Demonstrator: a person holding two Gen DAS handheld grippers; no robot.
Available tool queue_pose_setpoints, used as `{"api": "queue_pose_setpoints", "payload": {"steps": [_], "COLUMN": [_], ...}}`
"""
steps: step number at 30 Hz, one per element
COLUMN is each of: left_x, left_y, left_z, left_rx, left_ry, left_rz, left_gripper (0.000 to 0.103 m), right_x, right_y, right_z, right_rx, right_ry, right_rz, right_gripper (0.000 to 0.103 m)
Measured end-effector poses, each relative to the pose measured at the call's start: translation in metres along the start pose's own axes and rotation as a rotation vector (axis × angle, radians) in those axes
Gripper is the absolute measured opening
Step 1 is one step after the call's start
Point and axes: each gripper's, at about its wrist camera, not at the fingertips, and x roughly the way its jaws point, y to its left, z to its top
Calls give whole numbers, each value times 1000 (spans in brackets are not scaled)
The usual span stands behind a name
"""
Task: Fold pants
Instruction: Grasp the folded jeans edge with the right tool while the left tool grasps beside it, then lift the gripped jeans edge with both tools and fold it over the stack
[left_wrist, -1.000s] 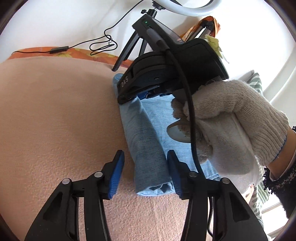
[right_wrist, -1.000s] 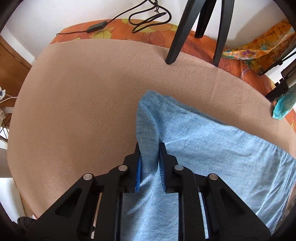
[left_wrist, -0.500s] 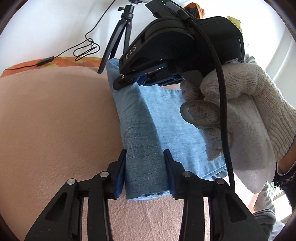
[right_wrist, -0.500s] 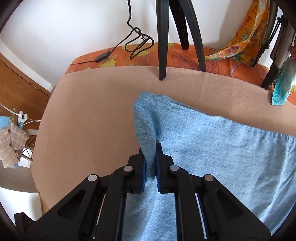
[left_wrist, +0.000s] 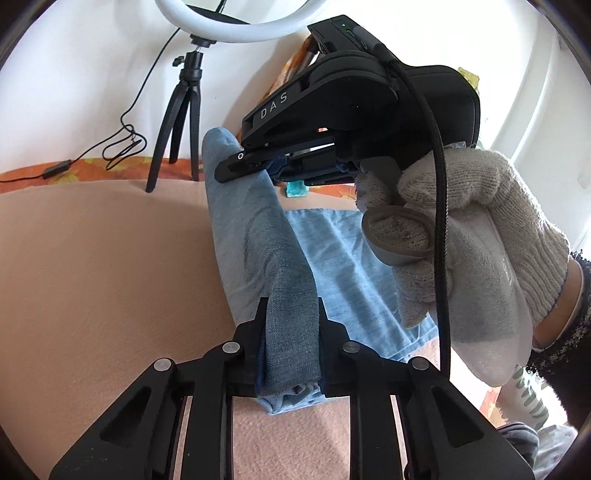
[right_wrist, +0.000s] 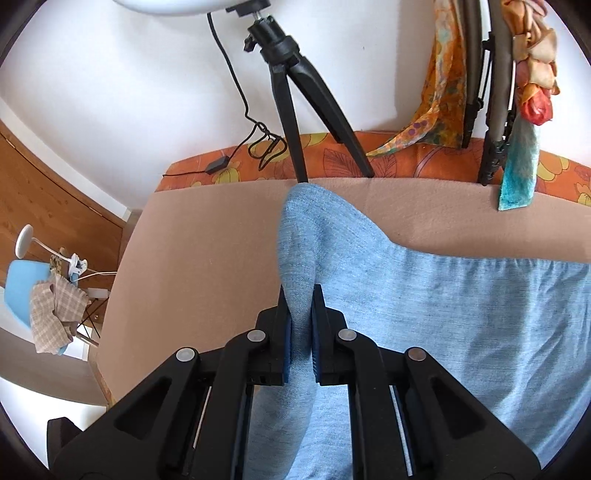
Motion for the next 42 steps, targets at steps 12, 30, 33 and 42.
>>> {"api": "queue_pose_setpoints", "payload": {"steps": [12, 30, 33, 42], "left_x": [19, 102, 115, 159], "left_y": [-36, -119, -130, -153], "left_z": [18, 57, 60, 70], "left_rx": [9, 47, 51, 86], "left_ry": [-22, 28, 42, 80], "left_rz": [-120, -277, -292, -323], "left_gripper": [16, 15, 15, 15], "right_x": [-65, -146, -154, -169], "right_y": [-45, -147, -166, -210], "right_z": [-6, -10, -12, -17], "right_rx": [-4, 18, 37, 52], "right_ry": [-73, -136, -140, -138], "right_rz": [-20, -145, -156, -210], "right_gripper": [9, 9, 9, 9]}}
